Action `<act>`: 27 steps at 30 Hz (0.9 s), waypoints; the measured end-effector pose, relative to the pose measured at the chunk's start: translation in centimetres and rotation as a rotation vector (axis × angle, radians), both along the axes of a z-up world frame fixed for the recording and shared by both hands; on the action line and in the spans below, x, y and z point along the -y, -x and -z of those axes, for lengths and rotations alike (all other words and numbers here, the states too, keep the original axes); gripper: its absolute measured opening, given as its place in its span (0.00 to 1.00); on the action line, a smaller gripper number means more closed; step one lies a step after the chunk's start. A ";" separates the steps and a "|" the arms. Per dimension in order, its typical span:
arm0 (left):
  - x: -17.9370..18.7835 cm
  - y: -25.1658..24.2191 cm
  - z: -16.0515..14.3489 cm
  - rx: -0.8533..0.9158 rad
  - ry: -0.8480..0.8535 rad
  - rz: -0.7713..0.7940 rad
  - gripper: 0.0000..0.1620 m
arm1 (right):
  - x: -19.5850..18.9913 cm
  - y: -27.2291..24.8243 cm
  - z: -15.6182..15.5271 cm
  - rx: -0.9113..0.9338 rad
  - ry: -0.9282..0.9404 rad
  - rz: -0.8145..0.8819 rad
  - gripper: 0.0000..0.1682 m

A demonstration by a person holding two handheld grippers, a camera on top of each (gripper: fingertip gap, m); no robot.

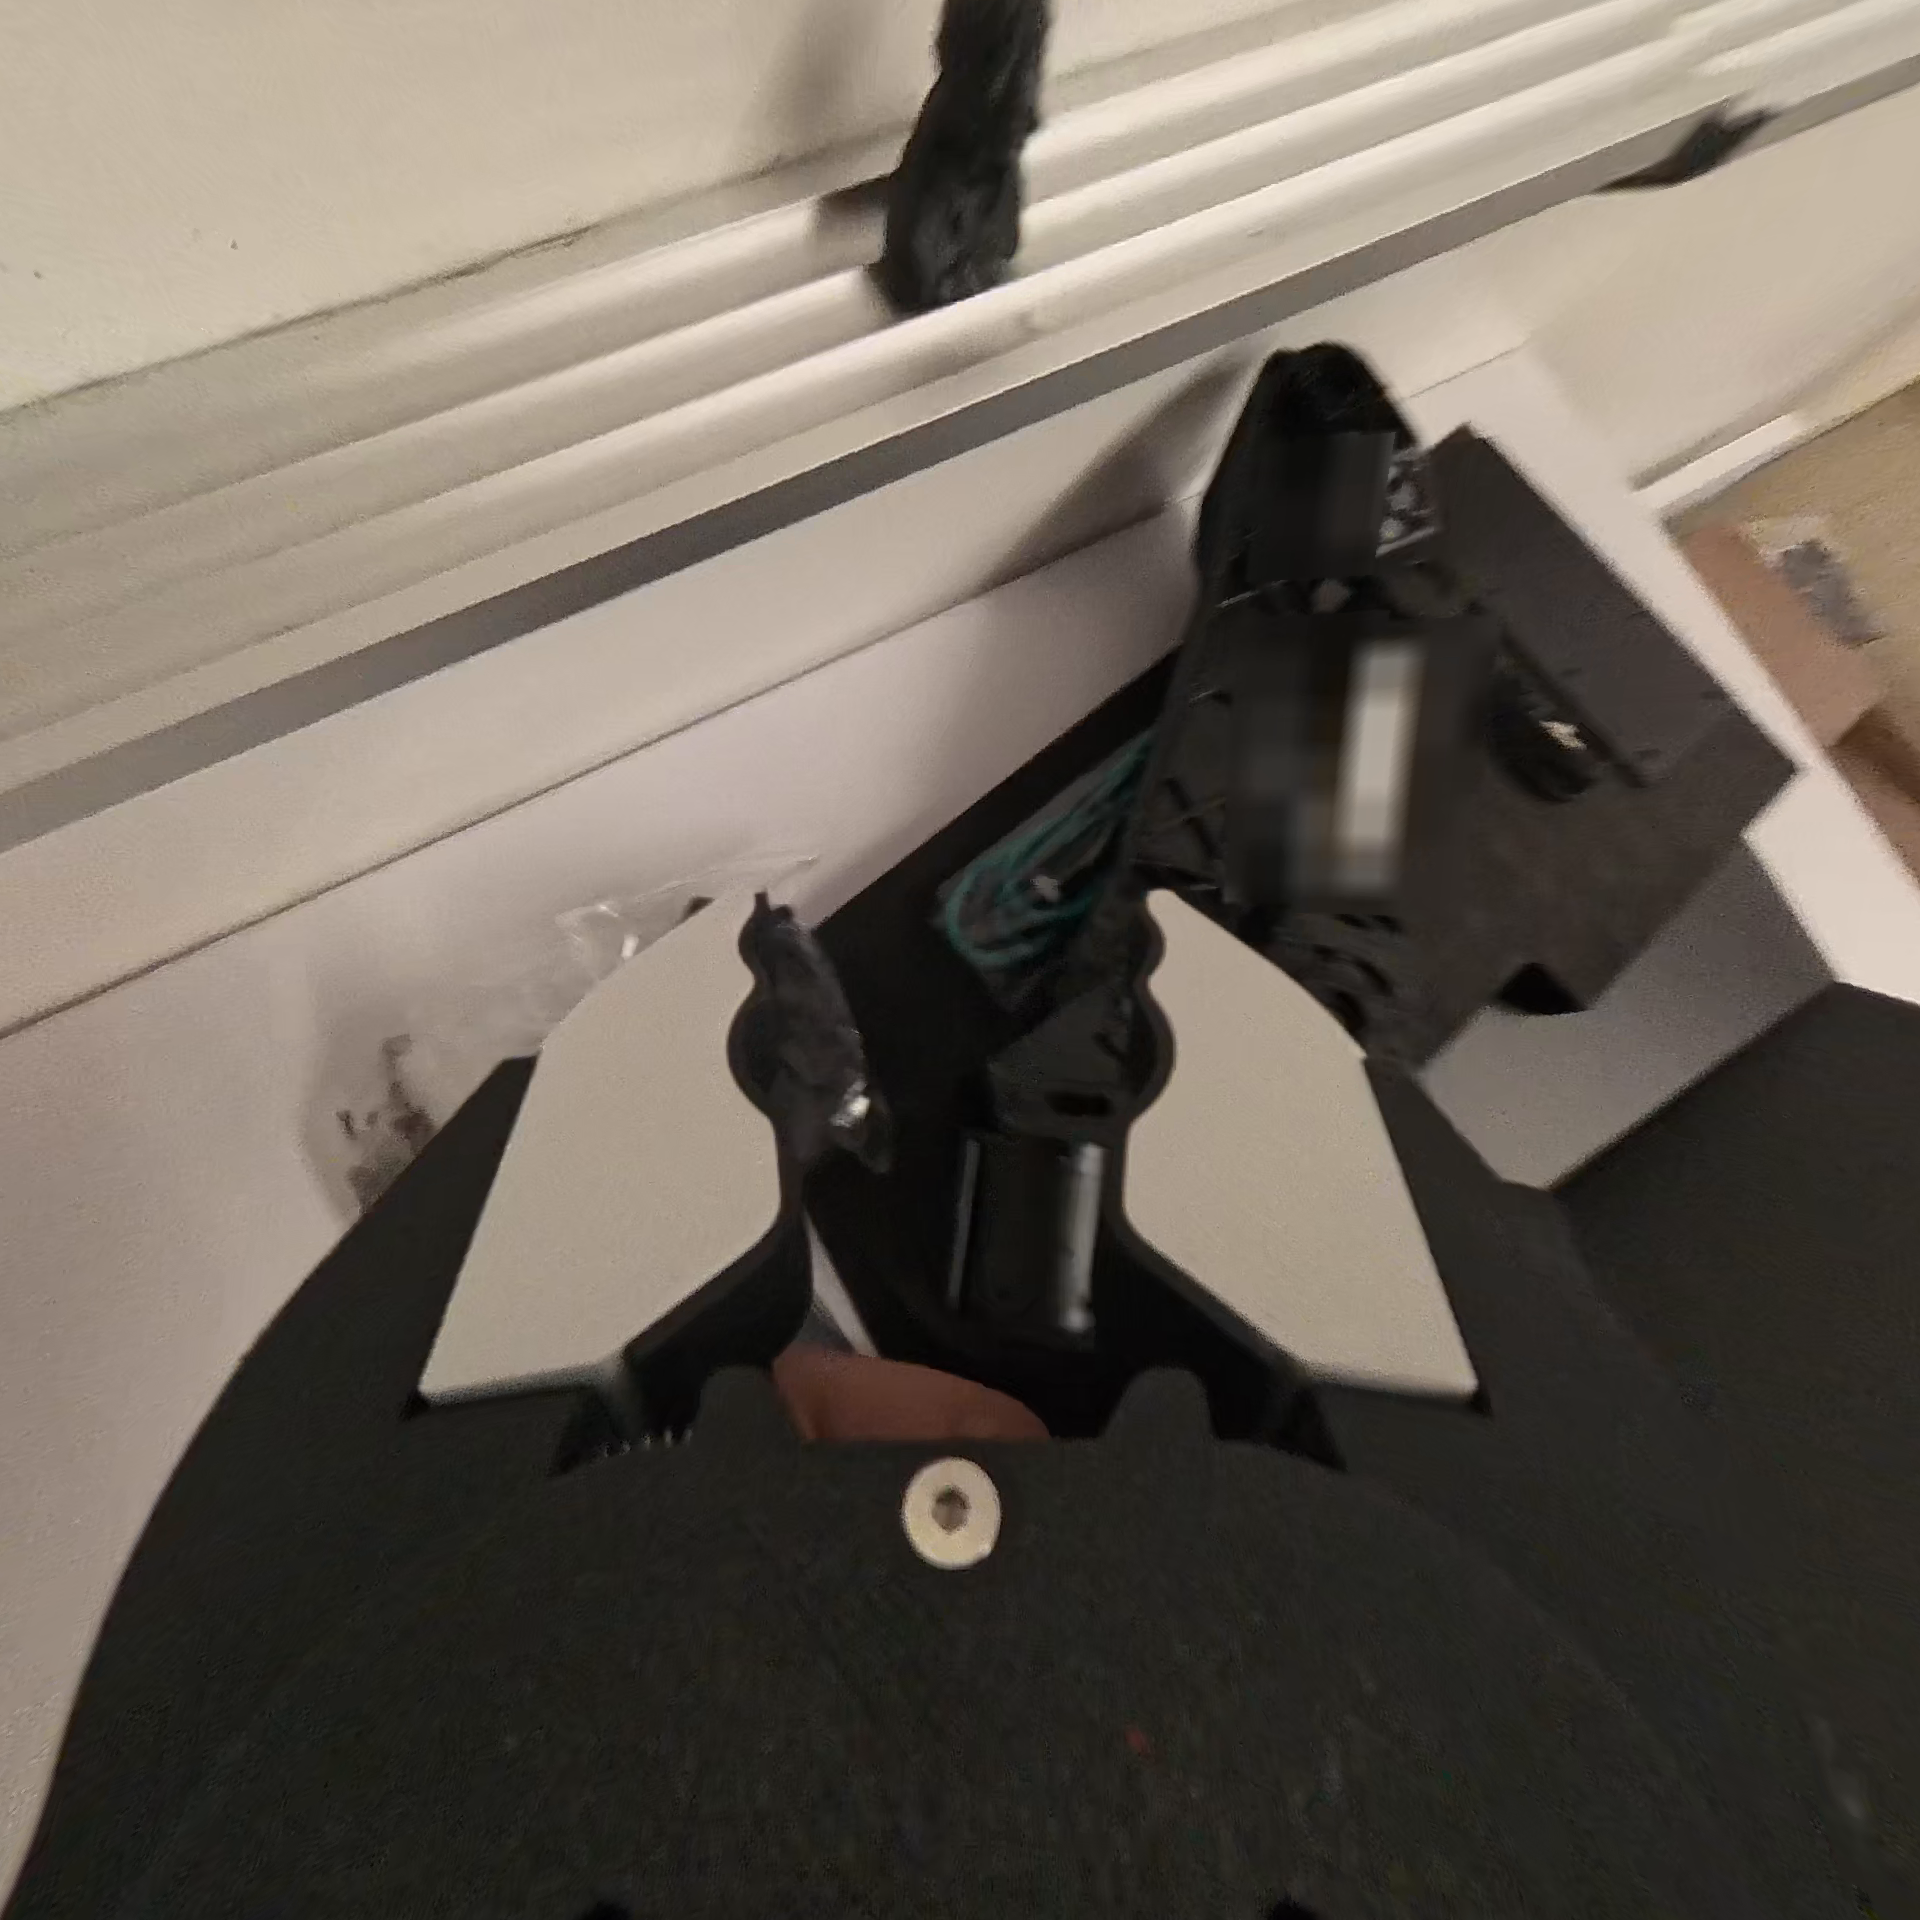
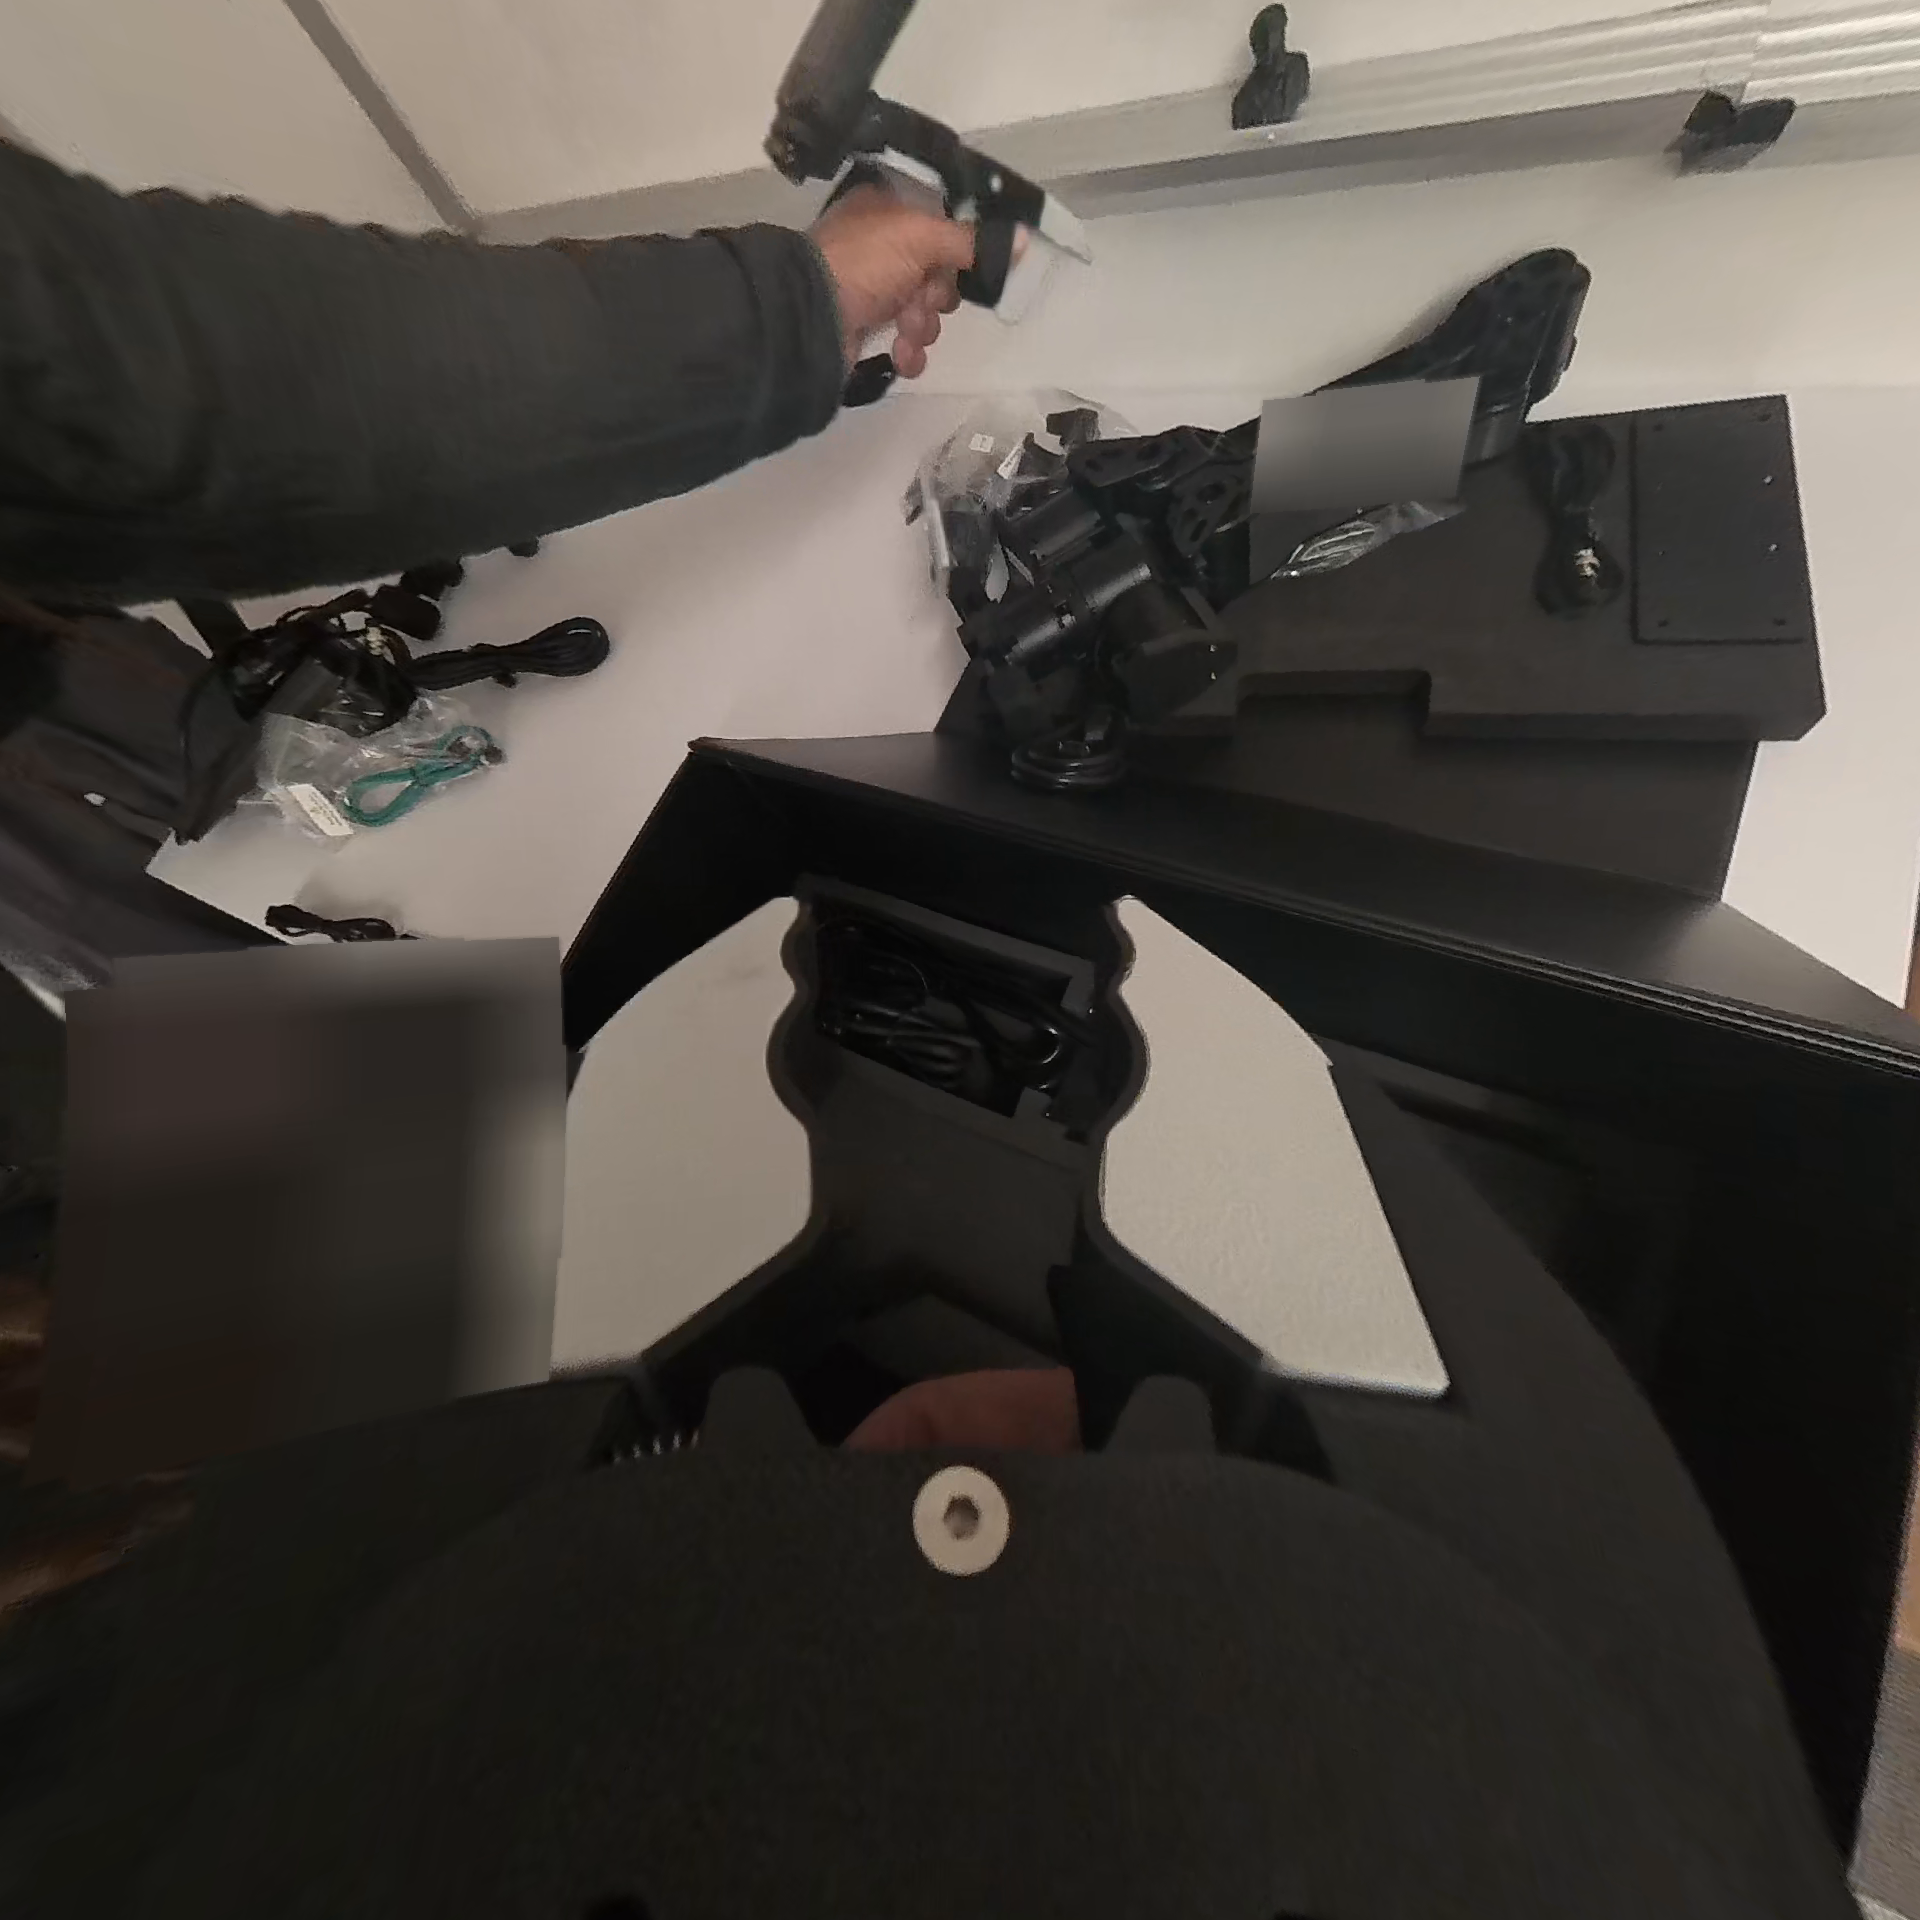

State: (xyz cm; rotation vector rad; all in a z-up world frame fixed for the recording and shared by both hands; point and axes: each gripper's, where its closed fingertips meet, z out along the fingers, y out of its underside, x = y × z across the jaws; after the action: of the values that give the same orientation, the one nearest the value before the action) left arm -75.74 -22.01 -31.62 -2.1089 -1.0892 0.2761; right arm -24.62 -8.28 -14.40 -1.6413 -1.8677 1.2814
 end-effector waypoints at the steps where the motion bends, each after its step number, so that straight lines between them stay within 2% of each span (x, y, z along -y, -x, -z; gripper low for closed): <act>1: -0.3 -1.4 -1.1 0.008 -0.035 0.024 0.41 | -0.2 0.1 0.5 0.004 0.001 0.000 0.32; 4: -0.7 -7.7 -5.0 0.009 -0.127 0.127 0.38 | -1.2 0.2 2.8 0.039 -0.046 -0.018 0.35; 6: -0.6 -13.3 -7.5 -0.012 -0.175 0.217 0.28 | -2.1 0.3 4.8 0.065 -0.115 -0.046 0.36; 7: -0.3 -16.3 -8.4 -0.016 -0.188 0.258 0.27 | -2.5 0.2 5.8 0.074 -0.158 -0.068 0.37; 11: 1.3 -27.3 -10.9 -0.015 -0.220 0.341 0.24 | -4.0 0.0 10.2 0.112 -0.321 -0.186 0.34; 13: 1.5 -32.7 -10.7 0.001 -0.230 0.385 0.23 | -4.1 -0.2 12.4 0.135 -0.345 -0.252 0.34; 16: 1.9 -38.9 -8.0 0.003 -0.125 0.407 0.21 | -3.9 0.0 15.2 0.149 -0.355 -0.324 0.33; 18: 2.3 -41.8 -4.8 0.013 0.002 0.393 0.20 | -3.6 0.0 17.3 0.173 -0.385 -0.392 0.33; 20: 2.5 -43.9 -1.2 0.034 0.121 0.377 0.25 | -3.7 0.4 19.4 0.173 -0.448 -0.446 0.33; 22: 2.1 -45.7 2.1 0.099 0.175 0.350 0.32 | -3.5 0.8 21.3 0.189 -0.461 -0.485 0.33; 24: 1.1 -46.7 4.6 0.173 0.182 0.336 0.35 | -3.4 1.4 23.0 0.192 -0.459 -0.509 0.33; 27: -0.1 -45.8 7.5 0.171 0.249 0.341 0.34 | -4.0 2.4 25.4 0.212 -0.480 -0.528 0.31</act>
State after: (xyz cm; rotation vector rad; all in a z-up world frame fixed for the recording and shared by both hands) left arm -29.93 -21.90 -39.08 -2.5361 -0.7998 0.0690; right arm -26.99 -4.30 -39.78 -1.1029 -2.6008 0.7362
